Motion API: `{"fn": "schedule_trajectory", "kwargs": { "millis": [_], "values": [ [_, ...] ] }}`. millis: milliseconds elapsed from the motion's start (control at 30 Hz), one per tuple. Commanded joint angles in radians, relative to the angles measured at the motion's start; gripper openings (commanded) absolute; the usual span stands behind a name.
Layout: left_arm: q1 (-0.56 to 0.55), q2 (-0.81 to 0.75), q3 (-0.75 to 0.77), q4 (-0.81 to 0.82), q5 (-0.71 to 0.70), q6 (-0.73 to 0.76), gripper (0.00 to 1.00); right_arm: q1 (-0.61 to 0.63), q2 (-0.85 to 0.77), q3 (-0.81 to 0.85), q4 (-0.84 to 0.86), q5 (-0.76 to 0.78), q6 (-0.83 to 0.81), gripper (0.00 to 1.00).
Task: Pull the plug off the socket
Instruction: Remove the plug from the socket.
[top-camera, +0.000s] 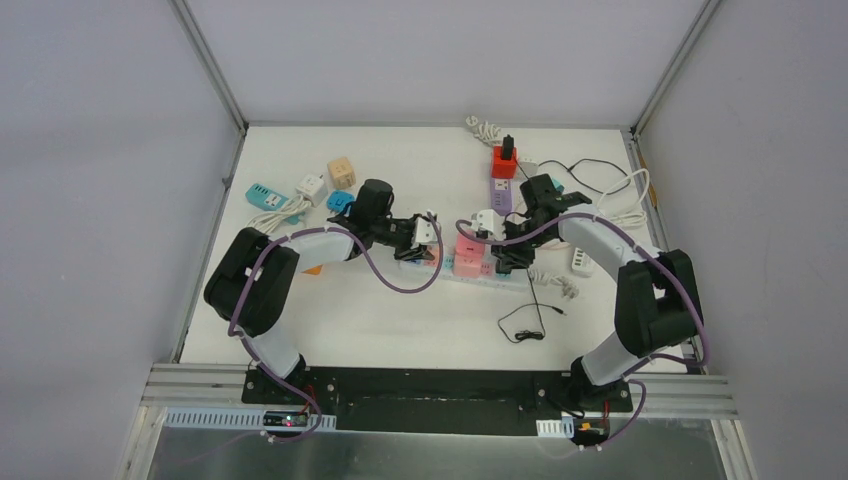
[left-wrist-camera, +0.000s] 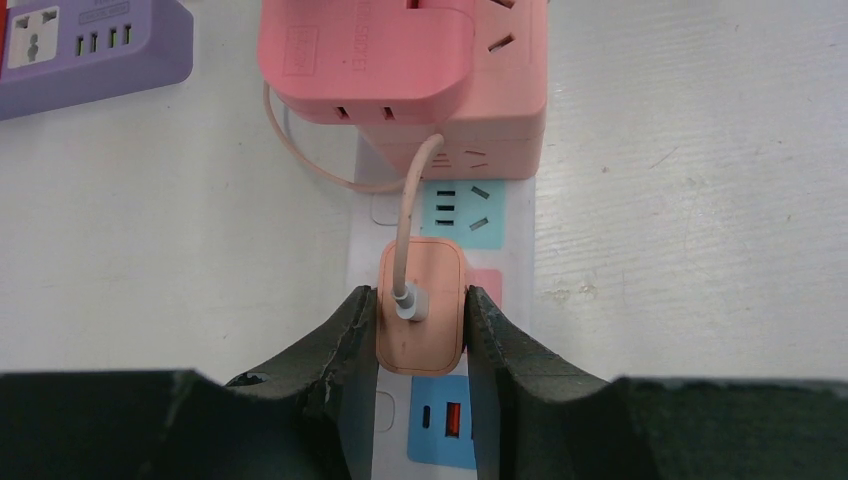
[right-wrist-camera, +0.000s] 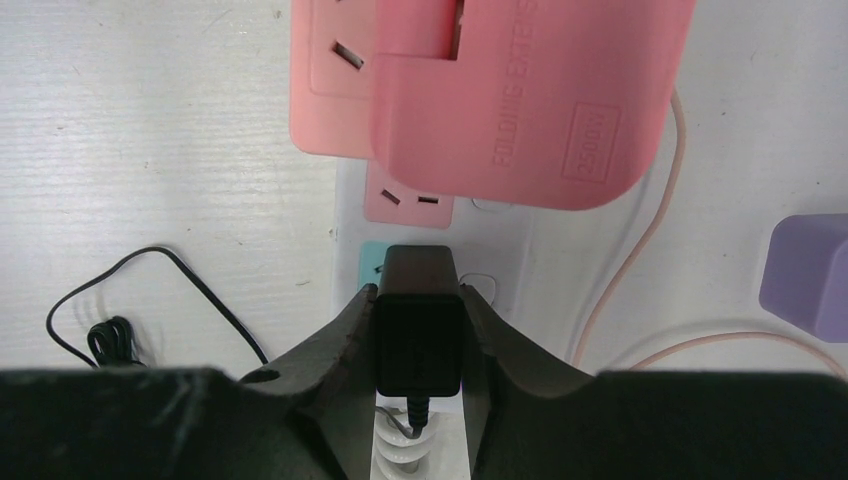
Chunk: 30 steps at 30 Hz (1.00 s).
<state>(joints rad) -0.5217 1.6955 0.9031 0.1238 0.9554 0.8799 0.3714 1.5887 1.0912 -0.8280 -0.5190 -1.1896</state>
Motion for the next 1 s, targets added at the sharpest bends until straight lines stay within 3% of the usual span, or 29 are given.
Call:
{"fn": "schedule_trajectory", "kwargs": {
  "millis": [0, 267, 467, 567, 700, 967],
  "values": [
    [-0.018, 0.033, 0.018, -0.042, 0.016, 0.031, 0.0, -0.034, -0.001, -0.051, -0.078, -0.101, -0.086, 0.0],
    [-0.018, 0.036, 0.023, -0.05, 0.014, 0.03, 0.0, 0.13, 0.02, 0.018, -0.017, -0.07, 0.093, 0.0],
    [-0.02, 0.042, 0.031, -0.059, 0.013, 0.03, 0.0, 0.092, 0.014, -0.008, -0.035, -0.023, 0.024, 0.0],
    [-0.02, 0.041, 0.031, -0.061, 0.013, 0.03, 0.0, 0.022, 0.004, -0.025, -0.095, -0.072, -0.079, 0.0],
    [-0.02, 0.039, 0.03, -0.062, 0.014, 0.031, 0.0, -0.024, -0.02, -0.036, -0.101, -0.097, -0.097, 0.0],
    [-0.021, 0.039, 0.031, -0.062, 0.009, 0.031, 0.0, 0.115, 0.014, 0.021, -0.038, -0.098, 0.06, 0.0]
  ]
}}
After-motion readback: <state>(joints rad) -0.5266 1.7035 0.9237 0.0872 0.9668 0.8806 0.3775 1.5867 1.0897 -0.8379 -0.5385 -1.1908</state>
